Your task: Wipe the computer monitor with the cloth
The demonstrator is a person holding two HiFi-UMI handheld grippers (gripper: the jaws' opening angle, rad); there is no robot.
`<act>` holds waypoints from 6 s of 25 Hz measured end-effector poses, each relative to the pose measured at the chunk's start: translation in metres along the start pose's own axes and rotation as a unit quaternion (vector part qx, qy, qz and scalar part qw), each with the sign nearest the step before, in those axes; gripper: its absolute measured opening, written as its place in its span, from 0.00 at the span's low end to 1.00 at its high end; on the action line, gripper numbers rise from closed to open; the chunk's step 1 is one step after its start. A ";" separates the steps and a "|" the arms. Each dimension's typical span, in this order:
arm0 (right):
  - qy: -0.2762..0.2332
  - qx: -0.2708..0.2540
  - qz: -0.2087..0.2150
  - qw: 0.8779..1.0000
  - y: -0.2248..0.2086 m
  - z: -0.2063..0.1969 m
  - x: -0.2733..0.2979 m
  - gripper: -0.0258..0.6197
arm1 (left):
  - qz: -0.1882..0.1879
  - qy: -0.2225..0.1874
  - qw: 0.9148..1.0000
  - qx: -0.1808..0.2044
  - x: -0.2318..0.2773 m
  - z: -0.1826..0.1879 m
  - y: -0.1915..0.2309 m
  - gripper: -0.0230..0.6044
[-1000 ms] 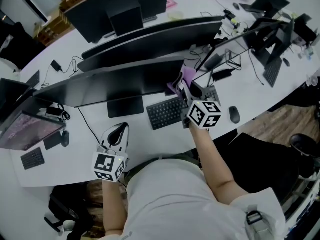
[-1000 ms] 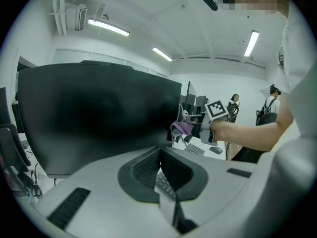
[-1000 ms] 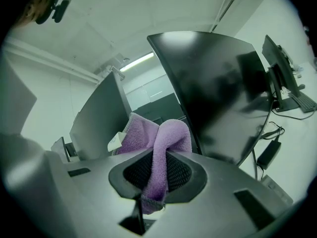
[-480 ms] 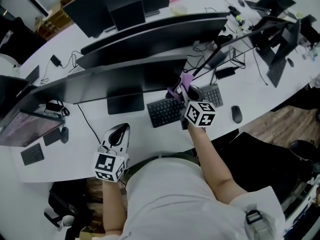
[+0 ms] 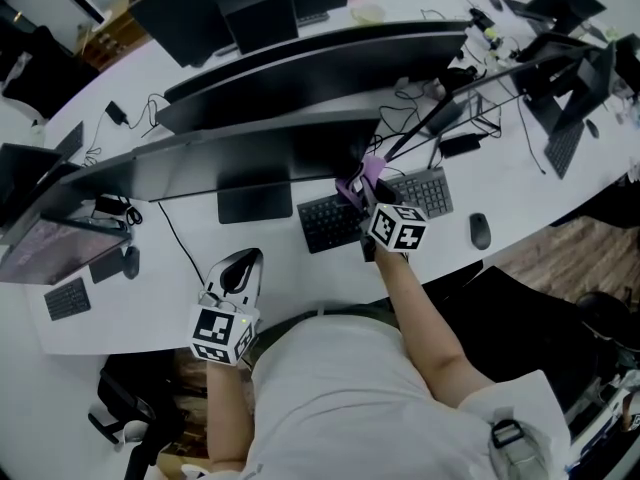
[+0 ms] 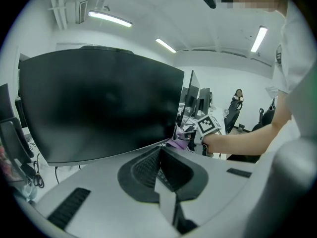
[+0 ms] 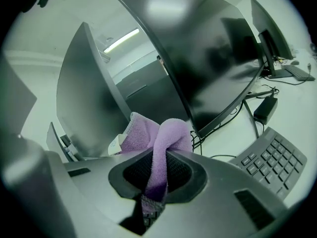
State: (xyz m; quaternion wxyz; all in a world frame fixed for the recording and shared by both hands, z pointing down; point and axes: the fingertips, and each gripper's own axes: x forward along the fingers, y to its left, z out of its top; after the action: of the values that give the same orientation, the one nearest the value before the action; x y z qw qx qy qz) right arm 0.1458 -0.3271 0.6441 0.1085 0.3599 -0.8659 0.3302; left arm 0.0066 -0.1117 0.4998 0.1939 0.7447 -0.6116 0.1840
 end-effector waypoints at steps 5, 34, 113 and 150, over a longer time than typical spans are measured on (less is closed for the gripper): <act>0.026 0.015 -0.006 1.000 -0.008 -0.016 0.006 0.13 | 0.004 0.006 1.000 0.000 -0.001 -0.002 -0.002 0.03; 0.040 0.180 0.044 0.982 0.020 -0.036 0.020 0.13 | 0.023 0.007 0.999 -0.045 -0.036 -0.029 0.015 0.03; 0.035 0.190 0.103 0.976 0.338 -0.148 0.170 0.12 | 0.012 -0.037 0.992 -0.117 -0.213 -0.136 0.259 0.03; 0.105 0.151 0.189 0.965 0.504 -0.194 0.228 0.12 | 0.026 -0.056 0.986 -0.158 -0.262 -0.180 0.307 0.03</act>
State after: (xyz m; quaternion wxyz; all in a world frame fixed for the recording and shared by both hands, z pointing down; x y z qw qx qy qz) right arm -0.3780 -0.0629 0.6394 0.0787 0.1652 -0.8419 0.5076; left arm -0.3503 0.1466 0.5399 0.2694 0.6978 -0.6620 0.0478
